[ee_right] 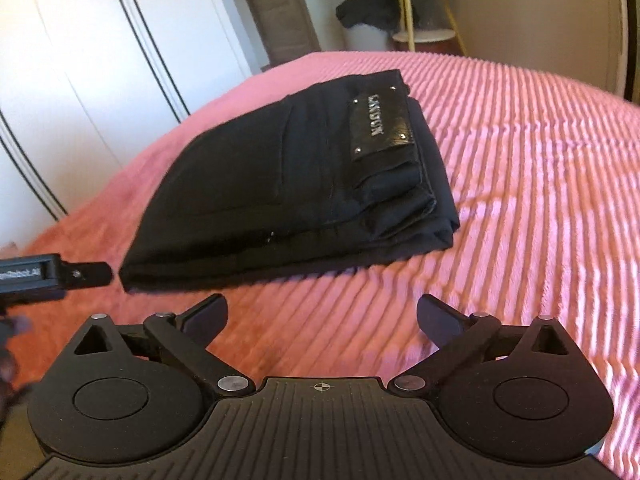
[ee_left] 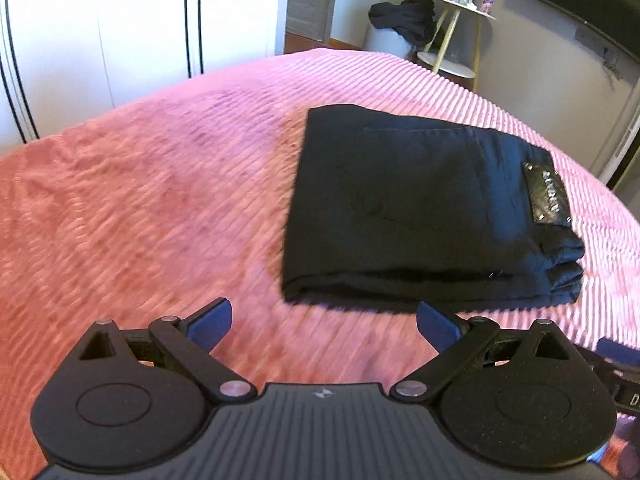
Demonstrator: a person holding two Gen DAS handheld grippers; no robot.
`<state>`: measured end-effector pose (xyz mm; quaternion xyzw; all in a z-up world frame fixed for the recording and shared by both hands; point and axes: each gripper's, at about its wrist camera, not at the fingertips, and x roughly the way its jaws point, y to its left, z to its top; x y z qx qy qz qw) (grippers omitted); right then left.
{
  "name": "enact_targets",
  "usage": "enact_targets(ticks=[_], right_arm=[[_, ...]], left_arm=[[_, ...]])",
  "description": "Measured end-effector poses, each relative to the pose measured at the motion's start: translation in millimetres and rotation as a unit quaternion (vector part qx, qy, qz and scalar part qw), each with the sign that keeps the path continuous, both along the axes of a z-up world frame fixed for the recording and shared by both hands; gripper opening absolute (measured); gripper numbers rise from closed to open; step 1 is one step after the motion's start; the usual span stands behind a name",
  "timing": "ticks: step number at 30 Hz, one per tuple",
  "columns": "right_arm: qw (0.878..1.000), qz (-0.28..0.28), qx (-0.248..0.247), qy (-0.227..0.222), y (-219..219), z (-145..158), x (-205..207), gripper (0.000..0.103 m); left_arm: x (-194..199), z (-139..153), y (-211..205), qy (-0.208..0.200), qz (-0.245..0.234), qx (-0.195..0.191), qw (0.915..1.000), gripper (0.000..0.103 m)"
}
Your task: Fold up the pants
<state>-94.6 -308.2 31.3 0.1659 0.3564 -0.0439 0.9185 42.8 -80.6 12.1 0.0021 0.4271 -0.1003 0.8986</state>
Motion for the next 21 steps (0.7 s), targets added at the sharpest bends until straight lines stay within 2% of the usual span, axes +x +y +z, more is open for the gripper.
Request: enact_targets(ticks=[3,6,11,13,18,21], right_arm=[[1.0,-0.015,-0.005,0.01,8.7,6.1,4.6,0.103],[1.0,-0.008,-0.011,-0.003,13.3,9.2,3.5,0.103],[0.994,0.018,-0.111,-0.019,32.7,11.5,2.2,0.103],[0.99,0.031,-0.133,-0.02,39.1,9.9,2.8,0.103],[0.992,0.042,-0.115,-0.008,37.1,3.1,9.2,0.103],[0.992,0.039,-0.123,-0.011,37.1,2.0,10.7,0.103]], left_arm=[[-5.8,1.5,8.0,0.0,0.001,-0.002,1.0,0.099],[-9.2,3.6,11.2,-0.007,-0.004,0.001,1.0,0.099],[-11.3,-0.9,7.8,-0.011,-0.019,0.004,0.9998,0.099],[-11.2,-2.8,4.5,-0.011,-0.03,0.003,0.9995,0.099],[-9.6,-7.8,-3.6,-0.007,-0.034,0.023,0.9991,0.099],[-7.6,-10.1,-4.1,-0.001,-0.031,0.025,0.9992,0.099]])
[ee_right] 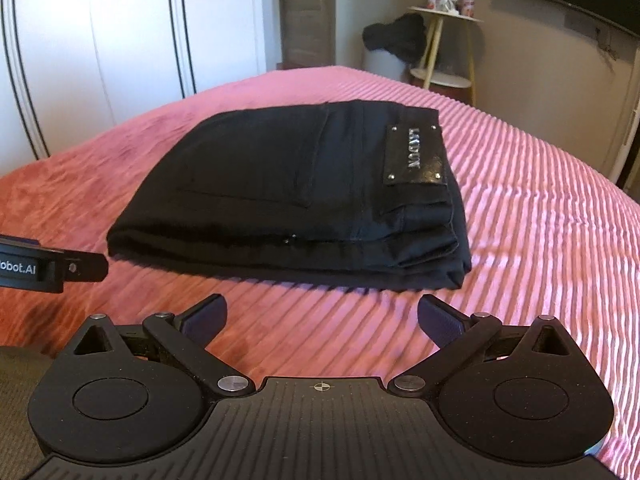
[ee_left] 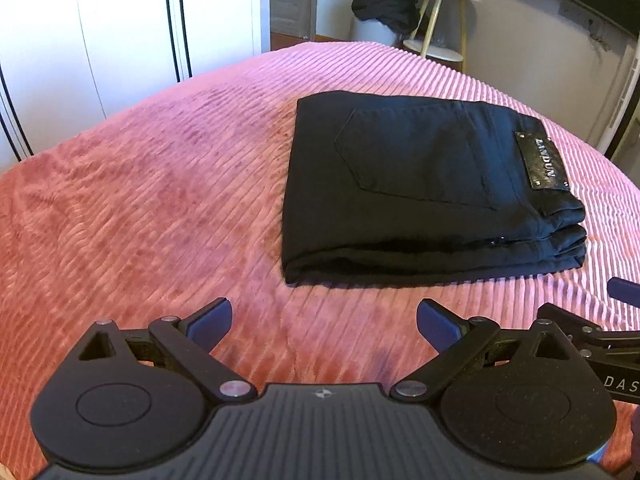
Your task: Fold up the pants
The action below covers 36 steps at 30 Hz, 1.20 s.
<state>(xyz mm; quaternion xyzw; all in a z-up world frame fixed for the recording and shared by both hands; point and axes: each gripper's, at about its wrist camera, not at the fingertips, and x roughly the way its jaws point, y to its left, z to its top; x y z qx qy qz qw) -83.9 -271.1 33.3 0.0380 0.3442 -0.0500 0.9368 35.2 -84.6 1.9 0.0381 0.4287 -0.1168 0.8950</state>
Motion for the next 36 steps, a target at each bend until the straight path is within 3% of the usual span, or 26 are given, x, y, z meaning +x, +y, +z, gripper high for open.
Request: enact_targets(ticks=[15,36], right_arm=[[0.999,-0.029,0.011,-0.014,-12.1,4.4,-1.9,0.103],[0.999,-0.027,0.018,-0.022,-14.3,7.9,-3.9,0.103]], left_arm=[[-2.0,0.3,-3.3,-0.002,0.002,0.017,0.9999,0.099],[-1.1,-0.8,-4.4,0.002,0.003,0.024,0.9997,0.099]])
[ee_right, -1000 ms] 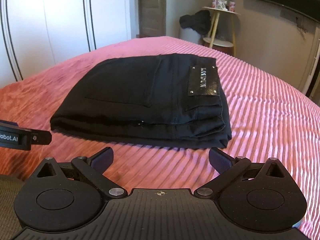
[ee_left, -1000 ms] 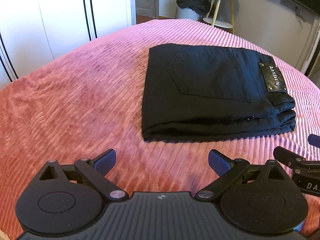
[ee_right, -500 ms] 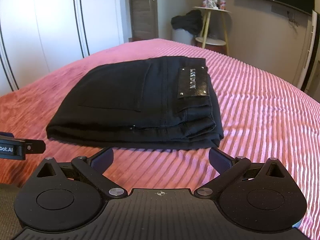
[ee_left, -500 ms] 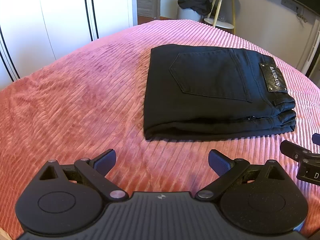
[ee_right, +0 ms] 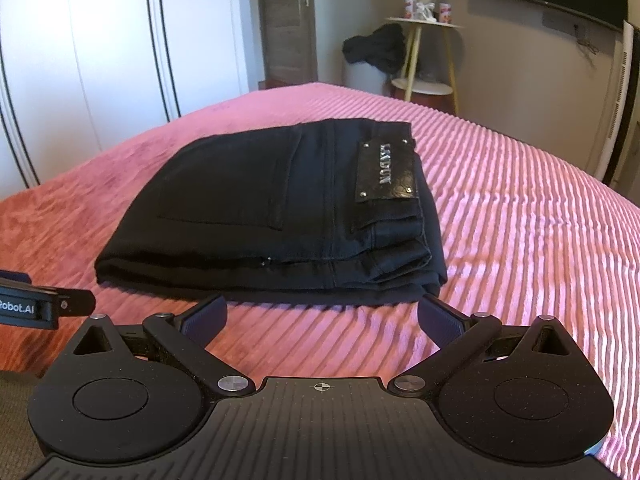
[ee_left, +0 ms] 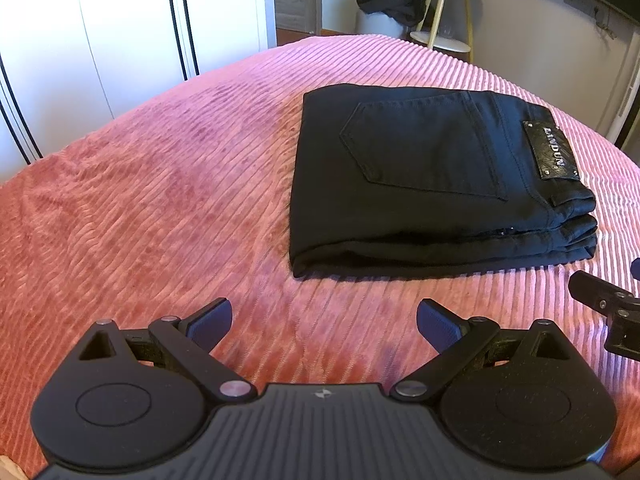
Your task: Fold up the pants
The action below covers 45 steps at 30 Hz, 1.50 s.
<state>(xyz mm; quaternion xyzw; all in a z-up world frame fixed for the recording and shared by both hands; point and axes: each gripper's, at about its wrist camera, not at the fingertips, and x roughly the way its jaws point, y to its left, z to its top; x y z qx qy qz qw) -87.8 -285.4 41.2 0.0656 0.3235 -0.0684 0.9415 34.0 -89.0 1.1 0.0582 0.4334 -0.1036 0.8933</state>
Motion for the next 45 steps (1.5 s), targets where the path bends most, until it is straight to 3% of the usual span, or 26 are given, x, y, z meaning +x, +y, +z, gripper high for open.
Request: enact_targets(ticks=[45], right_arm=[[1.0,-0.005,0.009,-0.001,-4.0,-0.2,-1.4,0.103]], left_arm=[[1.0,-1.5,0.5,0.004,0.002,0.014,0.9999,0.099]])
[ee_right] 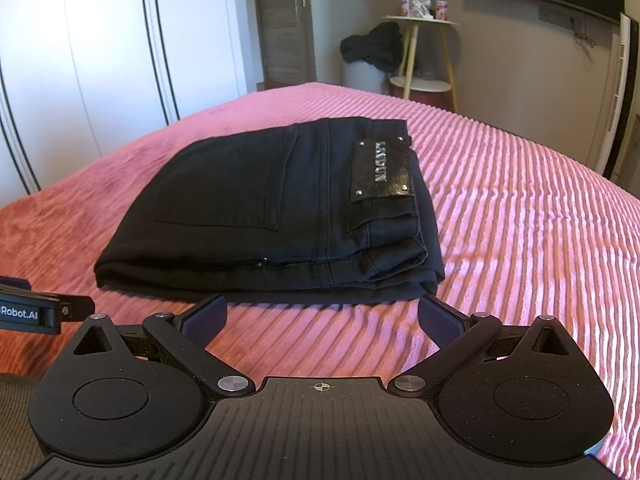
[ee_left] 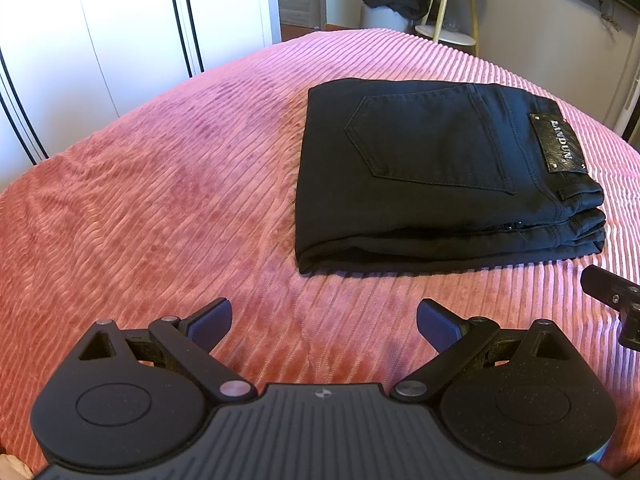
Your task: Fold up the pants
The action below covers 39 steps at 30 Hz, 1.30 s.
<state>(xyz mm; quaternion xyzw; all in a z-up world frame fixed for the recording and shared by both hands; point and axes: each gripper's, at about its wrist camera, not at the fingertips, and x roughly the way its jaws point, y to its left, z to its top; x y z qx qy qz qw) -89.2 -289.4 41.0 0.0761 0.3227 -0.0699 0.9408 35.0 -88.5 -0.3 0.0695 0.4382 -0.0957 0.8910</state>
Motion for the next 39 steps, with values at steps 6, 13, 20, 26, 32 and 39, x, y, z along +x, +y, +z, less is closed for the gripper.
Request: enact_targets(ticks=[6,13,20,26,32,39], right_arm=[[1.0,0.0,0.002,0.0,-0.3,-0.1,-0.1,0.103],[1.0,0.001,0.003,-0.001,-0.8,-0.4,-0.4,0.103],[1.0,0.0,0.004,-0.001,-1.3,-0.4,-0.6,0.103],[1.0,-0.001,0.006,-0.002,-2.2,0.1,-1.3,0.103],[1.0,0.0,0.004,-0.003,-2.7,0.7,-1.4,0.103],[1.0,-0.003,0.006,-0.003,-4.1,1.1,-1.7,0.103]], left_arm=[[-0.6,0.5,-0.2,-0.001,0.002,0.001,1.0,0.099],[0.2,0.6,1.5,0.004,0.001,-0.008,1.0,0.099],[0.0,-0.2,0.7,0.002,0.001,-0.005,1.0,0.099],[0.2,0.0,0.3,0.002,0.003,-0.003,1.0,0.099],[-0.4,0.7,-1.3,0.001,0.004,0.001,1.0,0.099],[-0.7,1.1,0.0,0.005,0.006,-0.006,0.9999,0.099]])
